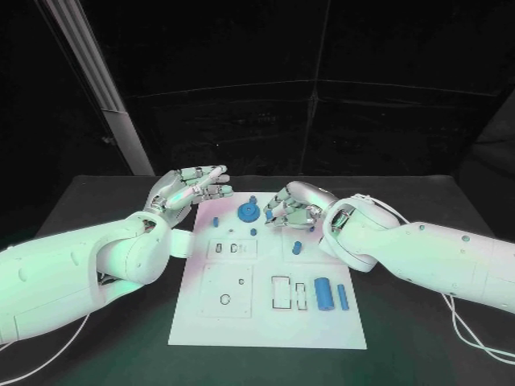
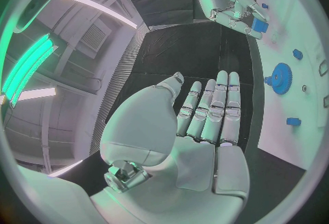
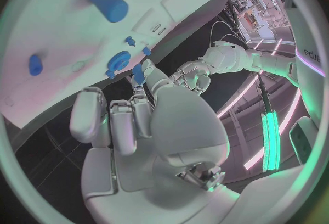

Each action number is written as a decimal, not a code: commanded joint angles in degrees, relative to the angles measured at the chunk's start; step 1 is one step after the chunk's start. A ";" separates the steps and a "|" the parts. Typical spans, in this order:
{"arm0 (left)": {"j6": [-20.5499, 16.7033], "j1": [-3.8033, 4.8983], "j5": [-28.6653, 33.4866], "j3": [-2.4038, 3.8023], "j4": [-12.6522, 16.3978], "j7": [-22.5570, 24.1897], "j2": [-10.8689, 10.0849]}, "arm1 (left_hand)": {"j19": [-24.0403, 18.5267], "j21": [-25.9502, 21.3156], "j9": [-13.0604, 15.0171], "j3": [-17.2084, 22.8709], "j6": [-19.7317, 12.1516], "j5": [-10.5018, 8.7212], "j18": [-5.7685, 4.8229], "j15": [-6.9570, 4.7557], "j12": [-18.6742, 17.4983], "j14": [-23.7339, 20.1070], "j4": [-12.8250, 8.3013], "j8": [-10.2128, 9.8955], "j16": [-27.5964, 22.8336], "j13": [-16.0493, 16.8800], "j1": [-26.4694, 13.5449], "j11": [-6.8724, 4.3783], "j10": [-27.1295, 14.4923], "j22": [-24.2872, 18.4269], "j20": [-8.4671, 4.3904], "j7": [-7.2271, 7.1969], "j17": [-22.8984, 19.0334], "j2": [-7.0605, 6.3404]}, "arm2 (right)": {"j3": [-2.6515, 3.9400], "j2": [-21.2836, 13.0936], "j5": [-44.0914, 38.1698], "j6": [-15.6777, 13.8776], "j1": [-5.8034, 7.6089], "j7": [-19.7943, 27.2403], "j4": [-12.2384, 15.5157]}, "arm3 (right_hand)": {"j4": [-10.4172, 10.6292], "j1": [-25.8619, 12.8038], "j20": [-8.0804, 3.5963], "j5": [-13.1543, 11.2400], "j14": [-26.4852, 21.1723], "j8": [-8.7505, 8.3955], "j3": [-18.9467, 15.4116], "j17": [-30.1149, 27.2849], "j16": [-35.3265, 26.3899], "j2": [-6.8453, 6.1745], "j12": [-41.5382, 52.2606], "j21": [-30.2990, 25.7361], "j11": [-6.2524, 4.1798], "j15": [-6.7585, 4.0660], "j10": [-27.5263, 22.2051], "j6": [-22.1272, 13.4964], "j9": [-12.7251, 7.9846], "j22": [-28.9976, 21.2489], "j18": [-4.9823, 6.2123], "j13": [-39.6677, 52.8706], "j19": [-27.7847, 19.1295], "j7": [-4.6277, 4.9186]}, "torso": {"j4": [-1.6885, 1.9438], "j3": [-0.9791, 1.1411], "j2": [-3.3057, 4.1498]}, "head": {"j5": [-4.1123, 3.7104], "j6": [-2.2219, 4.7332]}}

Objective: Assemble the parts on the task board

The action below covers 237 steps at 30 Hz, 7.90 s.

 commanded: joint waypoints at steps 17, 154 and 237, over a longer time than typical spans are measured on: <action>0.19 0.85 -0.13 0.05 -0.43 0.79 0.61 | -0.03 -0.36 -0.06 0.27 -0.12 -0.01 0.21 -0.04 -0.31 -0.30 0.06 -0.29 -0.23 -0.08 -0.55 -0.17 -0.37 -0.07 0.33 3.12 -0.06 -0.27 | -1.64 8.11 -14.64 2.50 -1.90 -7.11 -1.31 | 0.90 -1.47 -0.03 -0.77 4.86 1.01 0.96 9.20 -0.35 -0.12 -0.25 -0.40 -0.30 -0.26 0.04 3.16 0.71 -0.32 -0.49 0.45 -0.57 -1.86 | 0.21 -0.01 -0.06 | 2.40 -1.06; 30.80 10.11 -50.63 -3.89 -13.06 -62.39 12.49 | 38.04 67.31 12.49 -23.29 9.26 -1.06 -6.96 -14.02 55.94 34.31 7.47 24.15 81.62 49.17 -12.18 -13.13 21.28 68.48 -13.54 -8.43 84.92 1.32 | -1.40 -14.50 38.31 8.34 6.92 21.39 2.40 | 8.22 3.98 5.93 4.36 -8.76 -2.10 -11.52 -59.25 -79.31 -3.97 -71.05 -57.97 5.72 5.92 -17.00 -8.16 -0.35 -58.35 5.18 -72.41 -16.12 3.78 | -0.70 0.71 -3.07 | 3.57 -2.85; 37.52 9.72 -51.78 -4.79 -21.78 -68.55 22.42 | 38.21 68.25 22.20 -23.55 3.11 -0.71 -7.20 -14.04 58.51 34.31 5.79 31.97 81.62 51.95 -5.45 -13.22 20.62 70.47 -13.55 -8.60 84.92 3.46 | -1.42 -11.98 37.69 8.92 6.92 20.57 1.09 | 8.19 3.43 6.23 6.24 -7.93 -2.14 -11.46 -60.49 -81.34 -3.35 -70.85 -60.13 6.05 6.19 -17.22 -8.75 -0.33 -59.73 5.23 -74.39 -15.10 4.20 | -0.69 0.75 -2.99 | 3.53 -4.82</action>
